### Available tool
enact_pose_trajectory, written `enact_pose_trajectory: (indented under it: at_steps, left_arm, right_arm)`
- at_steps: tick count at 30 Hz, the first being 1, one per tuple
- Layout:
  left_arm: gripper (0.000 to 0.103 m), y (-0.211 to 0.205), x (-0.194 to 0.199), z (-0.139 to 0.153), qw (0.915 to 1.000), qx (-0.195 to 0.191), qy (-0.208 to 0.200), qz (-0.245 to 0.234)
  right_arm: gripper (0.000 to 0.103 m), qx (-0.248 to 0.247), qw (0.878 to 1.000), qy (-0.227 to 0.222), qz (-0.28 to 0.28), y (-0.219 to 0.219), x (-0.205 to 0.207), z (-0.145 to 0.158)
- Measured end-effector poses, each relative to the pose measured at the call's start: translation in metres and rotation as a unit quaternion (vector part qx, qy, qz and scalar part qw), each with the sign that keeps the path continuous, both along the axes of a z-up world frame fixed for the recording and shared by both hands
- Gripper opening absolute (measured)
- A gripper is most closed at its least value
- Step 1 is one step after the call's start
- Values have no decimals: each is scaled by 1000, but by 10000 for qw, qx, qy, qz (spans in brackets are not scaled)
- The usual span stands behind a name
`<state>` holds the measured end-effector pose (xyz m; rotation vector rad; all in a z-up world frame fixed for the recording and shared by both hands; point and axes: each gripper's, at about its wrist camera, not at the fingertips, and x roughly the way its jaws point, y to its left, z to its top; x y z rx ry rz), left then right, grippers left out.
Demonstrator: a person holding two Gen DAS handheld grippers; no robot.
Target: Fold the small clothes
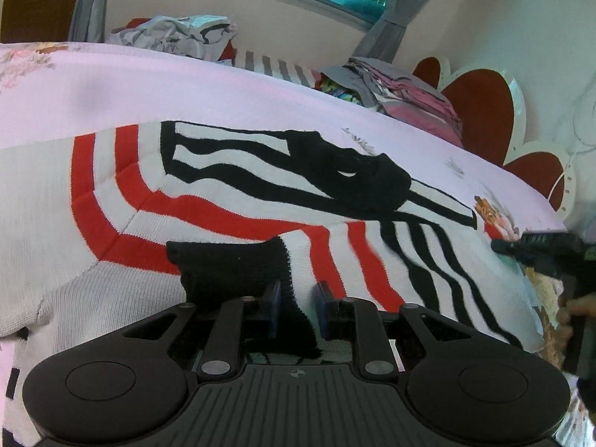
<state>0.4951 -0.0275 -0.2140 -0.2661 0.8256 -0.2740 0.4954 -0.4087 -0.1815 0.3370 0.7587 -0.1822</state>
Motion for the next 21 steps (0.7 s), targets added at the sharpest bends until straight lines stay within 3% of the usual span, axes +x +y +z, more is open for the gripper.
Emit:
enact_pose_trajectory:
  at_steps: [3, 5, 8, 11, 14, 18, 21]
  left_arm:
    - [20, -1, 0, 2, 10000, 36, 7, 20]
    - [21, -3, -2, 9, 9999, 104, -32, 60]
    - [21, -4, -3, 18, 9997, 38, -202, 127]
    - [21, -6, 3, 11, 9998, 93, -100, 125]
    - [21, -4, 3, 2, 9997, 180, -128, 72]
    - [20, 2, 5, 3, 9999, 65, -8, 111]
    - [21, 4, 4, 3, 9999, 83, 20, 105]
  right_arm:
    - [10, -160, 9999, -30, 0, 5, -1, 1]
    - [15, -324, 9995, -41, -3, 11, -2, 8]
    - [21, -316, 9988, -369, -6, 13, -13, 26]
    - [21, -505, 9971, -523, 237, 28, -16, 37]
    - [19, -728, 9956, -312, 501, 41, -8, 29]
    - [11, -713, 9966, 63, 398, 32, 2, 10]
    - [9, -748, 9966, 94, 343, 29, 1, 8]
